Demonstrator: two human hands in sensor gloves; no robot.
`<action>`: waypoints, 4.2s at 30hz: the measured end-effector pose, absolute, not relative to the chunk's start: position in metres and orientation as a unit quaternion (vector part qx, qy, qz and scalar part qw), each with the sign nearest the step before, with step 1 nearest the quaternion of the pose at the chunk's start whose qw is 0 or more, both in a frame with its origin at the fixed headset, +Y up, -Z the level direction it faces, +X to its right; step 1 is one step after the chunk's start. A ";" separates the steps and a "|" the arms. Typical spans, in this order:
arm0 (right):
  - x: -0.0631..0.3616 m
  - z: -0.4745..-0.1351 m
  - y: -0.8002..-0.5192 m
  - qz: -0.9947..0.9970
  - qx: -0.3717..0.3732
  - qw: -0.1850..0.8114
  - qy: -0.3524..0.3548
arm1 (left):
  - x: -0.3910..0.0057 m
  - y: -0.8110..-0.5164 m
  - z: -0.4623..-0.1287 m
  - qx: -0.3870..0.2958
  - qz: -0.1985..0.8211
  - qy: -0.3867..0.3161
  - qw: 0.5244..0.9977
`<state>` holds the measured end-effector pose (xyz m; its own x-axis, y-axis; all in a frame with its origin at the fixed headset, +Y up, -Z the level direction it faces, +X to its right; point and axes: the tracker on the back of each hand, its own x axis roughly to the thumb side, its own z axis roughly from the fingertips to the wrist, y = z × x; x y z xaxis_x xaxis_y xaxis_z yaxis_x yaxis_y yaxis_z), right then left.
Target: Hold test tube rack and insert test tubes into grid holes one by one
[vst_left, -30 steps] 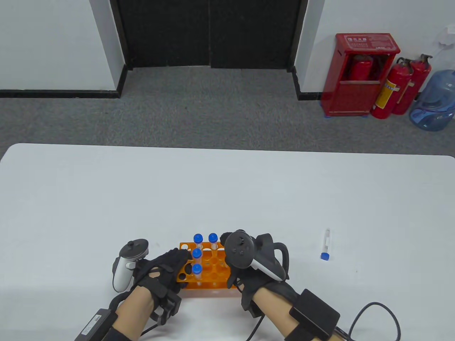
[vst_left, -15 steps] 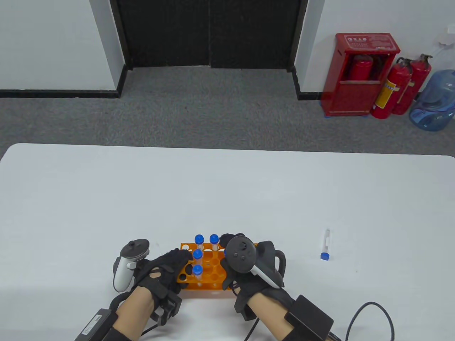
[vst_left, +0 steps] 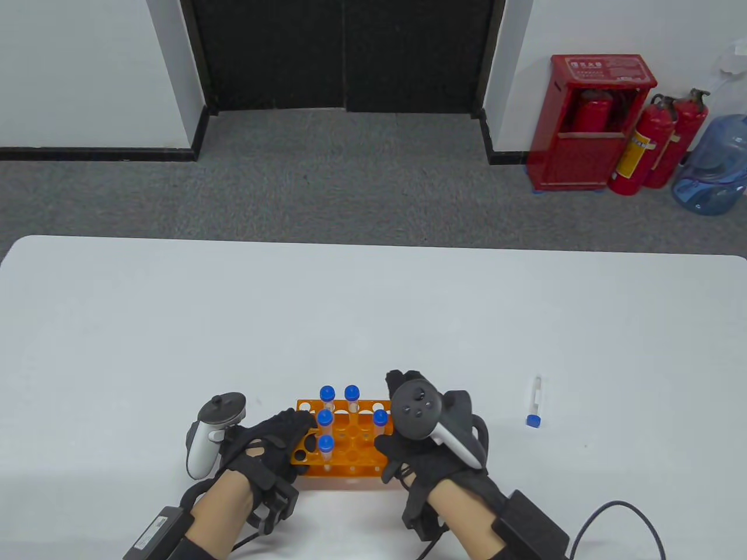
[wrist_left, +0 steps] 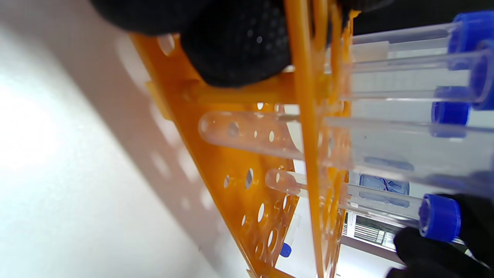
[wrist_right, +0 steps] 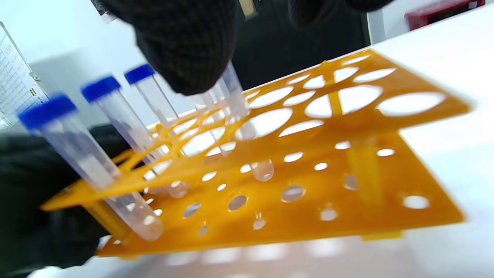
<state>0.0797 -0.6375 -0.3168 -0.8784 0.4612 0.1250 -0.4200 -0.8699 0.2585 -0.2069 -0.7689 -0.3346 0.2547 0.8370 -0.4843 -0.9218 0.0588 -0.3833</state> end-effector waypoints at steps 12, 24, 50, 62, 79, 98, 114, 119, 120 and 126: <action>0.263 -0.388 -0.681 0.855 -0.324 0.399 0.065 | -0.207 -0.768 -0.334 -0.319 0.611 0.067 0.721; 0.276 -0.396 -0.757 0.834 -0.452 0.278 0.151 | -0.207 -0.769 -0.335 -0.320 0.611 0.065 0.721; 0.252 -0.400 -0.706 0.873 -0.317 0.344 0.140 | -0.207 -0.770 -0.335 -0.324 0.605 0.069 0.724; 0.130 -0.369 -0.586 0.967 0.074 0.236 0.061 | -0.208 -0.770 -0.335 -0.319 0.609 0.074 0.722; 0.076 -0.337 -0.598 0.985 0.159 -0.017 0.069 | -0.209 -0.770 -0.335 -0.324 0.610 0.072 0.720; 0.068 -0.336 -0.626 0.975 0.175 0.104 0.090 | -0.207 -0.771 -0.335 -0.329 0.613 0.067 0.715; 0.067 -0.333 -0.631 0.974 0.172 0.113 0.094 | -0.206 -0.772 -0.336 -0.330 0.612 0.064 0.715; 0.070 -0.331 -0.630 0.974 0.155 0.106 0.125 | -0.206 -0.772 -0.336 -0.333 0.612 0.064 0.714; 0.074 -0.331 -0.626 0.975 0.142 0.108 0.130 | -0.206 -0.772 -0.335 -0.332 0.612 0.064 0.715; 0.111 -0.342 -0.616 0.981 0.071 0.137 0.116 | -0.206 -0.772 -0.336 -0.331 0.614 0.064 0.713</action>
<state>0.1114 -0.6156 -0.3416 -0.9523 0.2852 0.1086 -0.2521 -0.9357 0.2468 -0.2061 -0.7717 -0.3356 0.2368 0.8341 -0.4982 -0.9191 0.0260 -0.3932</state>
